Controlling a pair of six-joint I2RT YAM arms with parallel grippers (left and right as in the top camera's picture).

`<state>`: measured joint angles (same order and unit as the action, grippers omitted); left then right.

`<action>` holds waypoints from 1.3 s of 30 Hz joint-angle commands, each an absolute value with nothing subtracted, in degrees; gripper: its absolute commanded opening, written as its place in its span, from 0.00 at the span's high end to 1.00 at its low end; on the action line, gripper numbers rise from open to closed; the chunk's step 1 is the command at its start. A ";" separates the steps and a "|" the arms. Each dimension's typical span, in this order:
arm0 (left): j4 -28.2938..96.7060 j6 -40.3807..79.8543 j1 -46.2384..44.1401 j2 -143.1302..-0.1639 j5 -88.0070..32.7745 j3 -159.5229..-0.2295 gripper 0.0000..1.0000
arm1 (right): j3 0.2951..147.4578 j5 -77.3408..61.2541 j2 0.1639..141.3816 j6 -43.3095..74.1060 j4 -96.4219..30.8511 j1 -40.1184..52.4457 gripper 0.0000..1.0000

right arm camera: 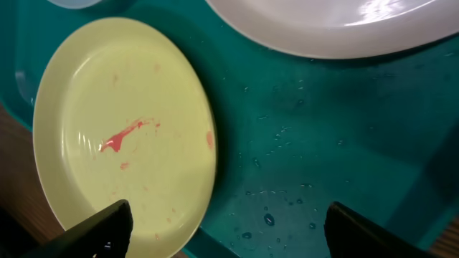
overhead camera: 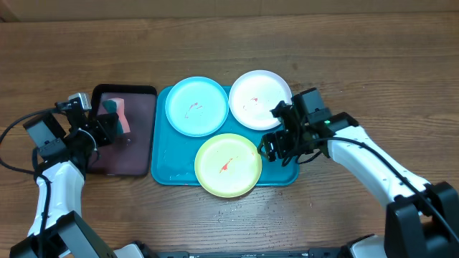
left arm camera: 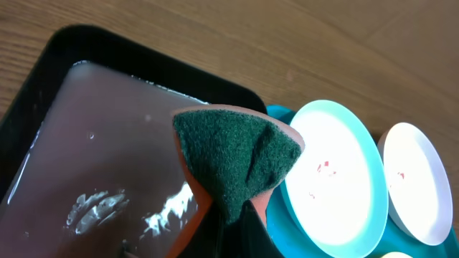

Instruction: Clean dirty plates on tray and stack at the side

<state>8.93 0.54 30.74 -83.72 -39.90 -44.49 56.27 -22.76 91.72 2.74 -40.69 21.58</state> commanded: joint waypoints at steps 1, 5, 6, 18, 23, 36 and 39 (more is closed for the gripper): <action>9.30 1.21 29.43 -84.12 -38.20 -44.23 0.96 | 57.34 -23.81 93.60 2.76 -40.14 23.92 0.20; 10.04 -0.25 27.70 -84.12 -36.42 -44.23 0.96 | 57.34 -20.25 95.98 3.55 -40.12 25.63 0.29; 10.15 -0.25 27.35 -84.12 -36.18 -44.23 0.96 | 57.34 -19.94 96.49 3.70 -40.10 25.80 0.30; 12.93 -0.27 25.71 -84.12 -29.30 -44.23 0.96 | 57.34 -20.21 99.83 4.71 -38.39 27.51 0.43; 13.72 -0.25 25.71 -84.12 -28.03 -44.23 0.96 | 57.34 -20.16 99.88 4.95 -37.32 29.34 0.55; 15.20 -0.25 25.69 -84.12 -27.88 -44.23 0.96 | 57.34 -18.70 99.90 7.75 -37.78 29.63 0.75; 15.25 -0.25 25.67 -84.12 -27.86 -44.23 0.96 | 57.34 -18.70 99.90 7.75 -37.76 29.63 0.80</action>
